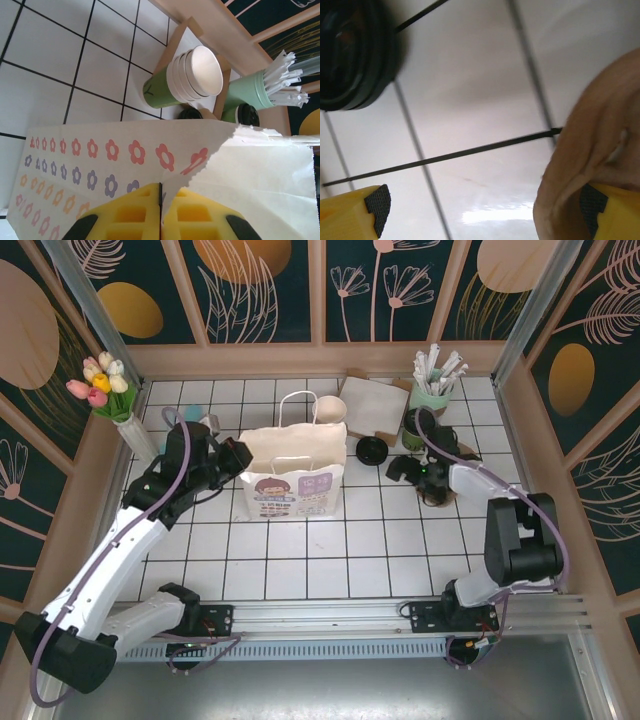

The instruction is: Pack the takeout coffee

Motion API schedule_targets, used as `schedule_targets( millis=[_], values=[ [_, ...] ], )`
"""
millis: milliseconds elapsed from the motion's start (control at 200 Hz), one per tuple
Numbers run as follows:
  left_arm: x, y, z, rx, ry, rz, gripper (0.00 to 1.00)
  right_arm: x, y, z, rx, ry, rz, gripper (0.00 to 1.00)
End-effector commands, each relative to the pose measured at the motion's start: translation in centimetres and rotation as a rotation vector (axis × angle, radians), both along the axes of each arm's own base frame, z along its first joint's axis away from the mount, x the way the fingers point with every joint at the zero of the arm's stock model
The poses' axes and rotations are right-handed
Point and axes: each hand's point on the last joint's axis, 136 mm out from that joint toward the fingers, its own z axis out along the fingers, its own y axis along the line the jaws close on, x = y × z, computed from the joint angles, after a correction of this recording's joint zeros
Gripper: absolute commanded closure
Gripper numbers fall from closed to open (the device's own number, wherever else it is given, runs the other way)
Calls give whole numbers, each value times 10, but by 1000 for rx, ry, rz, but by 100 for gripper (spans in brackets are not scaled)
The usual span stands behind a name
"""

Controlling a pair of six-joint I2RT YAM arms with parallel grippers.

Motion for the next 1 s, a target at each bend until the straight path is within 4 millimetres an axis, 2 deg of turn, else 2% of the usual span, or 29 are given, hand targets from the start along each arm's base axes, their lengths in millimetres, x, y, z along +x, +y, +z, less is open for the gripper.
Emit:
schedule_targets(
  millis=[0, 90, 105, 195, 290, 355, 480, 550, 701, 821, 876, 996],
  values=[
    [6, -8, 20, -88, -82, -8, 77, 11, 39, 15, 103, -11, 74, 1],
    [4, -12, 35, -103, -146, -45, 56, 18, 63, 25, 163, -23, 108, 1],
    [3, -12, 27, -92, -135, -51, 53, 19, 66, 27, 174, -27, 112, 1],
    [1, -10, 31, -63, -171, -68, 32, 26, 74, 38, 208, -47, 108, 1],
    [1, -3, 33, -29, -193, -47, 12, 30, 61, 45, 125, -74, 109, 1],
    [1, 0, 34, -15, -210, -37, 2, 30, 38, 45, 20, -79, 96, 1],
    [1, 4, 42, -3, -276, -31, 1, 34, -24, 41, -157, -82, 6, 1],
    [2, 11, 47, 4, -306, 8, 1, 39, -45, 37, -187, -92, -10, 1],
    [6, 33, 45, 29, -309, 137, 1, 53, -43, 30, -198, -85, 110, 3],
    [7, 43, 41, 4, -319, 208, 2, 59, -52, 18, -266, -69, 131, 3],
    [7, 44, 39, -12, -324, 221, 1, 56, -53, 11, -272, -35, 133, 3],
    [7, 47, 36, -16, -325, 237, 1, 39, -36, 6, -200, 9, 168, 3]
  ],
)
